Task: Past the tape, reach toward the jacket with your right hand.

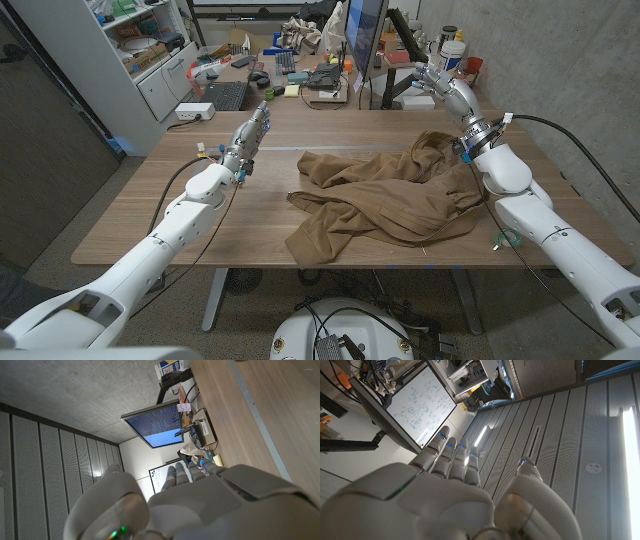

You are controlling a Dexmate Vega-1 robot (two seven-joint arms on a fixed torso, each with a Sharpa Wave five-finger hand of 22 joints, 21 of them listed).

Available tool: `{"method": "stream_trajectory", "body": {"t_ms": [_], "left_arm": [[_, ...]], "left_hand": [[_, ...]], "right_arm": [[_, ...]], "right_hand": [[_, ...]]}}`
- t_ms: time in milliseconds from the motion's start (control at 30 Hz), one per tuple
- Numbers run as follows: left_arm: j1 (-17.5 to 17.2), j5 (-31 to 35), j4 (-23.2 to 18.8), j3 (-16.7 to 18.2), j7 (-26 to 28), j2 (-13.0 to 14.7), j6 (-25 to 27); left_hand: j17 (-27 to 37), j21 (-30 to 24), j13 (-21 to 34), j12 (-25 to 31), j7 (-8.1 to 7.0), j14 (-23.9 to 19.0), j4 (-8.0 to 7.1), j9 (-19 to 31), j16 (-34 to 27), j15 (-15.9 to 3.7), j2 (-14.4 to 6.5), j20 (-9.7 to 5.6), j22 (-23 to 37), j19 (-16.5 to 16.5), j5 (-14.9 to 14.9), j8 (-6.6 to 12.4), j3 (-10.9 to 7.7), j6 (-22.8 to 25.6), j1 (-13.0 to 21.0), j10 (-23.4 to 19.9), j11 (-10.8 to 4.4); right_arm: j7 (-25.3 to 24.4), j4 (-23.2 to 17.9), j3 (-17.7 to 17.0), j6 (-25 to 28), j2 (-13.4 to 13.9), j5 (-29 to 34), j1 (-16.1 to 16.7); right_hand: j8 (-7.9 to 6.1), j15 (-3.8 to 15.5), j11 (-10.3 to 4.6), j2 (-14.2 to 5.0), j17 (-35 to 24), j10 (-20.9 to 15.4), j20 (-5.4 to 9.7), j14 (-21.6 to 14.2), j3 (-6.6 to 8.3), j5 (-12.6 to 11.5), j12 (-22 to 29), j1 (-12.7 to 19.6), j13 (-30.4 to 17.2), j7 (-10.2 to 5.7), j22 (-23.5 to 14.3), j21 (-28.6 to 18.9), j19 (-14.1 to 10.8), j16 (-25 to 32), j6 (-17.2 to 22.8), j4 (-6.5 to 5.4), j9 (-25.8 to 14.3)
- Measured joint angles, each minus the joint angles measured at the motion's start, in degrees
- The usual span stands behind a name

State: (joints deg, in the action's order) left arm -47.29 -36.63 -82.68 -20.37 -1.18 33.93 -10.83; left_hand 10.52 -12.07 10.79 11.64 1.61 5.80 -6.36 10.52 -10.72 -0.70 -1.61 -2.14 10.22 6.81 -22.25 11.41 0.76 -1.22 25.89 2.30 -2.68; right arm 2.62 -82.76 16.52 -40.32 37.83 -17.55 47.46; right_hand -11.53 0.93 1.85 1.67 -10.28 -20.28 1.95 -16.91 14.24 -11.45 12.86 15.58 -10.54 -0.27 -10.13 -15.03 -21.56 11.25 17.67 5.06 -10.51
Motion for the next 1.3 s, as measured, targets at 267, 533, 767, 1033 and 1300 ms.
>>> {"method": "stream_trajectory", "body": {"t_ms": [267,533,767,1033,1300], "left_arm": [[1.0,0.0,1.3,-0.2,-0.6,-0.3,-0.1],[1.3,-0.1,1.5,-0.2,-1.2,-0.3,-0.4],[1.7,-0.2,2.2,-0.3,-1.4,-0.6,-0.8],[1.7,-0.2,2.2,-0.3,-1.4,-0.6,-1.0],[1.5,-0.2,1.9,-0.2,-1.3,-0.6,-1.2]], "left_hand": [[0.0,0.0,0.0,0.0,0.0,0.0,-0.2,0.0,0.0,0.0,0.0,0.21,0.1,0.2,0.0,0.0,0.2,0.0,0.0,0.0,0.0],[0.0,0.0,0.0,0.0,0.0,0.0,-0.2,0.0,0.0,0.0,0.0,0.21,0.1,0.2,0.0,0.0,0.2,0.0,0.0,0.2,0.22],[0.0,0.2,0.0,0.0,0.0,0.0,-0.02,0.0,0.0,0.0,0.0,0.21,0.1,0.2,0.0,0.0,0.38,0.0,0.0,0.2,0.22],[0.0,0.2,0.0,0.0,0.0,0.0,-0.02,0.0,0.0,0.0,-0.5,0.21,0.1,0.2,0.0,0.01,0.37,0.0,0.0,0.2,0.22],[0.0,0.2,0.0,0.0,0.01,0.2,-0.02,0.0,0.0,0.23,-0.6,0.21,0.1,0.2,0.0,0.01,0.37,0.0,0.0,0.2,0.22]], "right_arm": [[-4.5,-1.8,-0.8,-0.1,0.7,7.3,0.9],[-6.9,-4.2,-2.1,0.0,1.4,11.3,2.2],[-11.2,-5.7,-2.6,0.4,2.1,18.9,2.9],[-12.8,-6.9,-2.8,0.8,2.8,22.6,3.2],[-14.2,-8.0,-2.8,1.6,3.6,26.3,3.3]], "right_hand": [[0.0,1.27,-0.63,0.3,0.0,-1.0,-0.01,-0.8,-0.16,-0.2,0.5,-0.3,0.0,-0.87,0.0,0.6,0.0,0.0,0.9,0.16,0.0],[0.0,1.35,-0.82,0.3,0.0,0.1,-0.02,-0.9,-0.16,-0.4,0.0,-0.3,0.0,-1.4,0.0,1.1,0.0,0.0,1.4,0.16,-0.3],[0.0,1.35,-0.82,0.3,0.0,0.1,-0.33,-0.9,-0.32,-0.7,0.0,-0.3,0.0,-2.0,0.0,1.2,0.3,-0.2,1.6,0.0,-0.3],[0.0,1.34,-1.04,0.29,0.0,-0.2,-0.33,-0.9,-0.32,-0.7,0.0,-0.3,0.0,-2.0,0.0,1.5,0.3,-0.2,1.6,-0.01,-0.3],[0.0,1.34,-1.03,0.29,0.0,-0.2,-0.32,-0.9,-0.56,-0.7,0.0,-0.3,0.0,-2.52,0.0,1.5,0.3,-0.2,1.7,0.24,-0.3]]}}
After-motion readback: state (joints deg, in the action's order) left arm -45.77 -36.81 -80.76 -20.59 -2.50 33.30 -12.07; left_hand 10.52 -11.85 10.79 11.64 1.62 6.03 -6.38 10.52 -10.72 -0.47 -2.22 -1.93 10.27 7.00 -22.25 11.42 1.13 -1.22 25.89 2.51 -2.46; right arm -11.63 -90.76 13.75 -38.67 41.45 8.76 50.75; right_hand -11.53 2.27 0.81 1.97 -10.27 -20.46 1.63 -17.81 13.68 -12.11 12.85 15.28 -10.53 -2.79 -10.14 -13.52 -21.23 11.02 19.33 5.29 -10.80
